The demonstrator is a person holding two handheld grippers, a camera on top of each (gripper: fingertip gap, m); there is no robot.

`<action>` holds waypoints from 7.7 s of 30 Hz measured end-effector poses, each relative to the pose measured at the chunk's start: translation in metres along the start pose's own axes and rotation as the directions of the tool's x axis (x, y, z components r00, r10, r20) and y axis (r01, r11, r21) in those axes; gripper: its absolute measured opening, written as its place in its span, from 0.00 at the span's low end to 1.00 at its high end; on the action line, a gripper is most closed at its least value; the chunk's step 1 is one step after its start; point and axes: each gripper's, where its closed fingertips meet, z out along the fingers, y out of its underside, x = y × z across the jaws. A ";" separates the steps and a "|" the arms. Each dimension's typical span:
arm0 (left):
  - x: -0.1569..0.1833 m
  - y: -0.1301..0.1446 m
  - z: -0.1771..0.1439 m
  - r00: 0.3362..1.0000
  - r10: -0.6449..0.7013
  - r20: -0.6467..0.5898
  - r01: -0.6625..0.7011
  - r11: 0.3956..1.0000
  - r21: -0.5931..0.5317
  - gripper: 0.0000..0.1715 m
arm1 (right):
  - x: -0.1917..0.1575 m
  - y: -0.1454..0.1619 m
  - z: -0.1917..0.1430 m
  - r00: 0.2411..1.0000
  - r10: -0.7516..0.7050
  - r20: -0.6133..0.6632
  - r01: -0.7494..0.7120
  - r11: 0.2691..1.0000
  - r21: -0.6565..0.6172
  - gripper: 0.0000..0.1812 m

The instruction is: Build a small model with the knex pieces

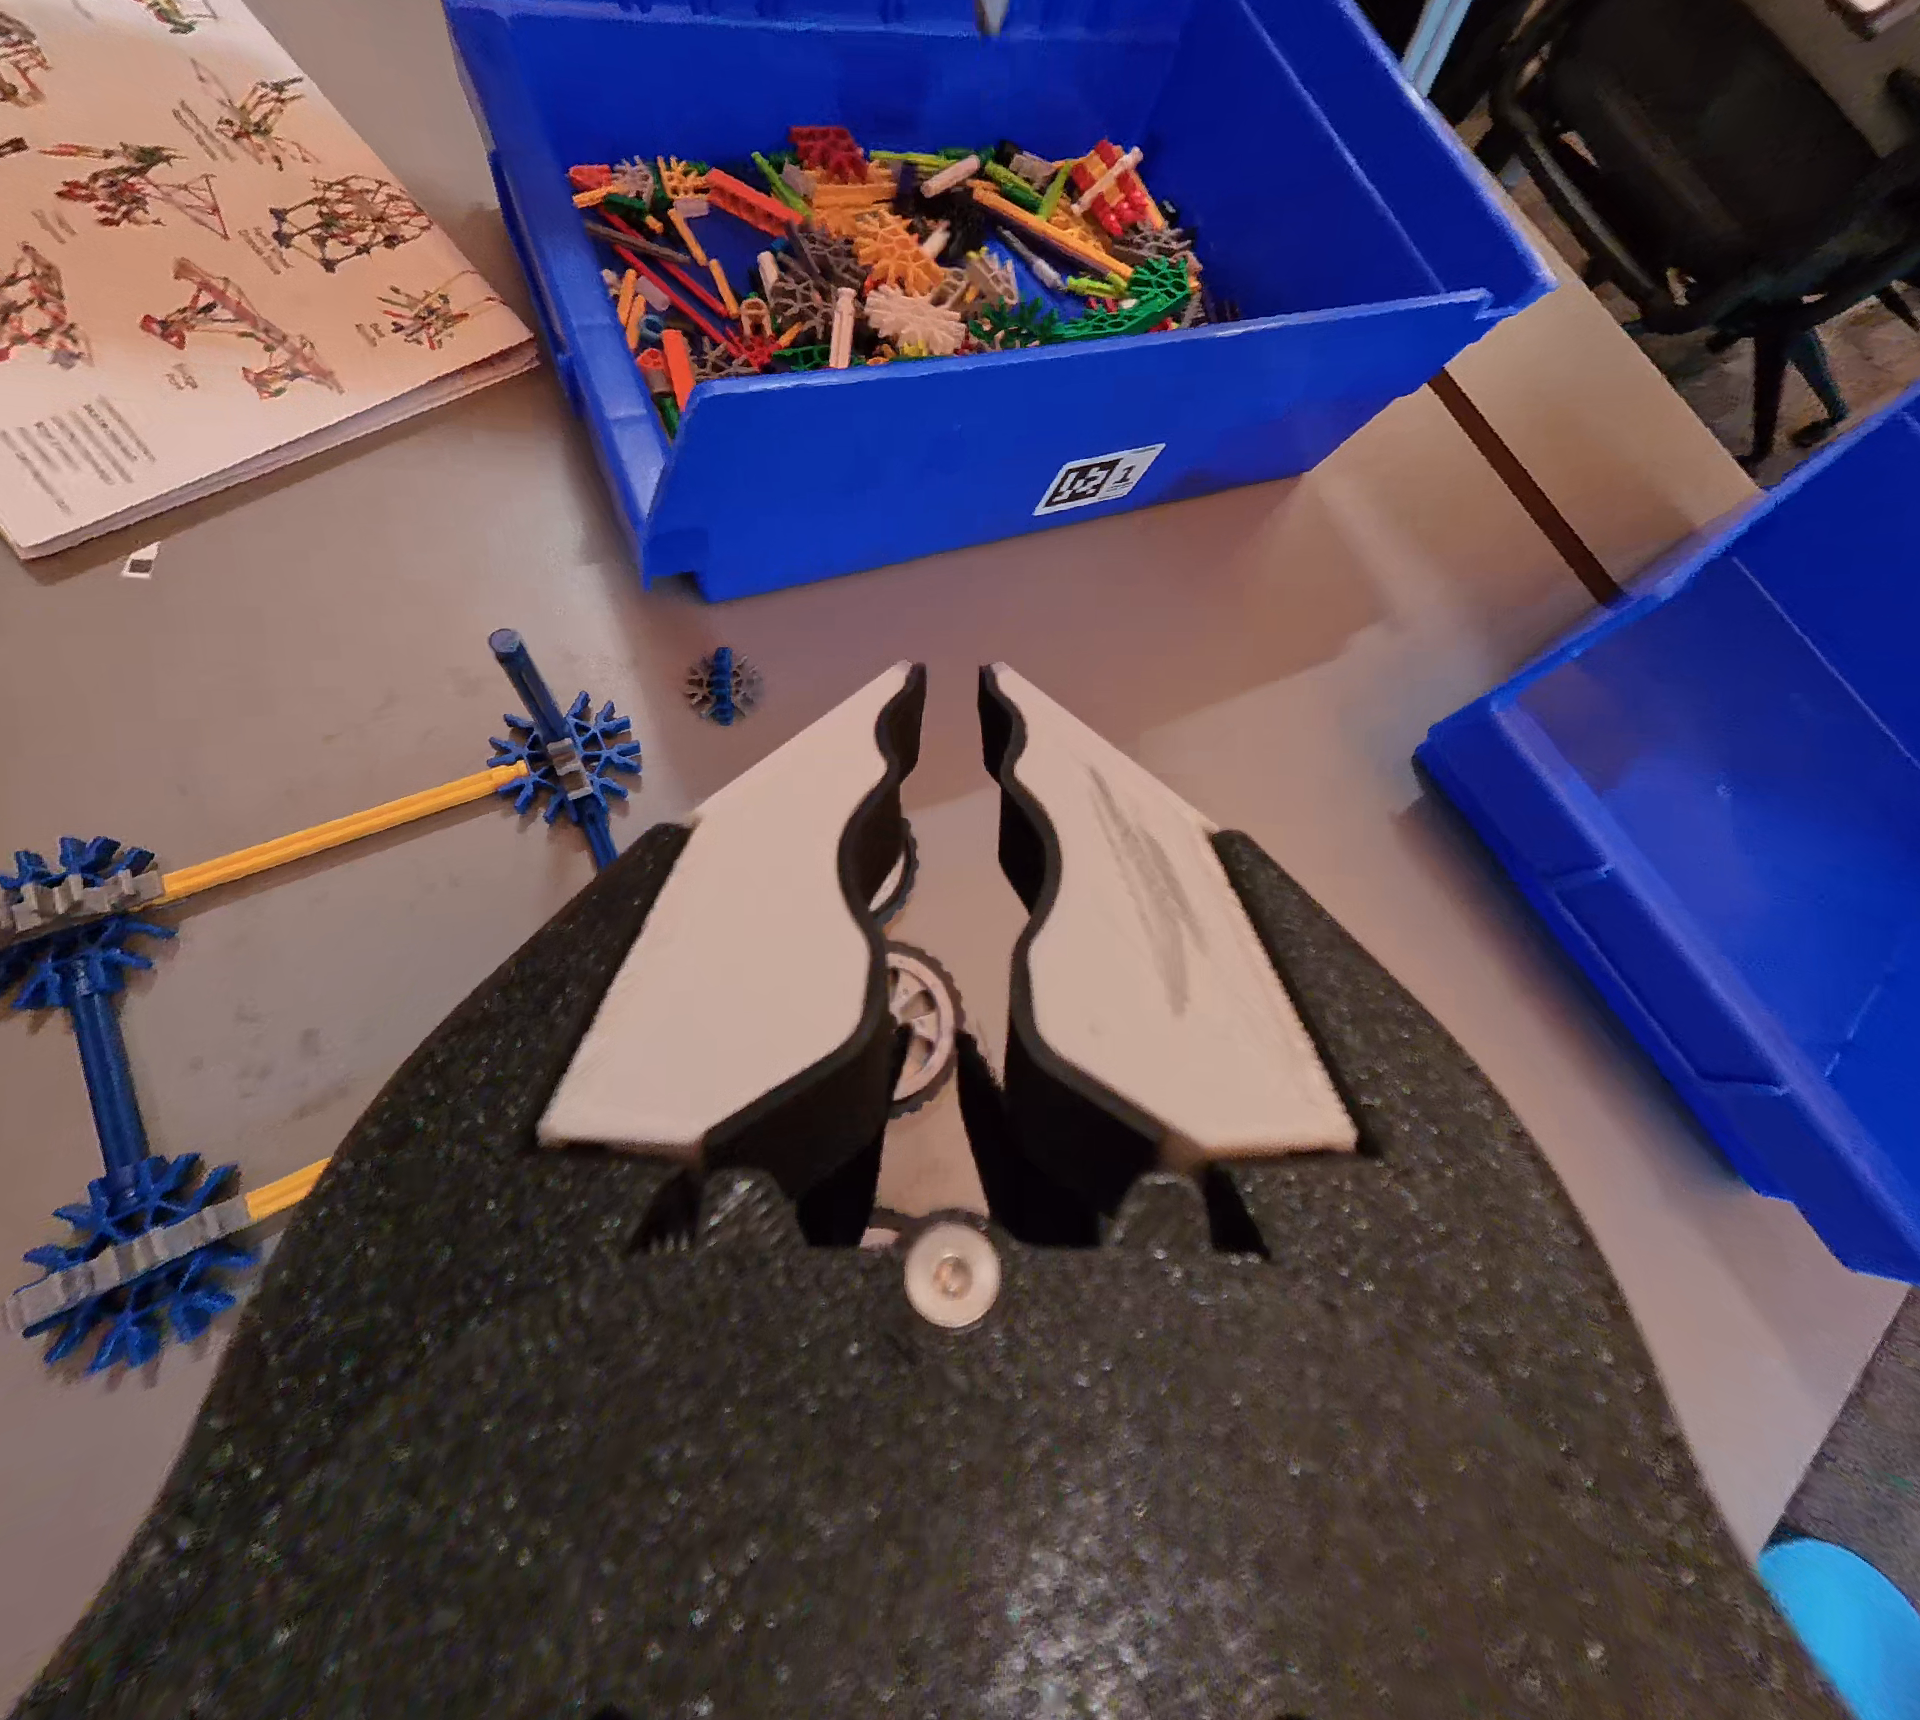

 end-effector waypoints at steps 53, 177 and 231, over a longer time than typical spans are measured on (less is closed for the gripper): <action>0.058 -0.027 0.003 0.979 0.184 0.090 -0.201 0.947 0.251 0.40 | 0.040 0.022 0.014 0.982 0.154 -0.104 -0.154 0.988 0.008 0.06; 0.107 -0.007 0.054 0.930 0.218 -0.295 -0.256 0.962 -0.093 0.29 | 0.018 0.015 0.016 0.996 0.087 -0.030 -0.087 0.996 -0.005 0.06; 0.121 -0.039 0.030 0.977 0.196 -0.084 -0.186 0.976 0.113 0.01 | 0.019 0.005 0.008 0.996 0.077 -0.044 -0.076 0.997 0.031 0.06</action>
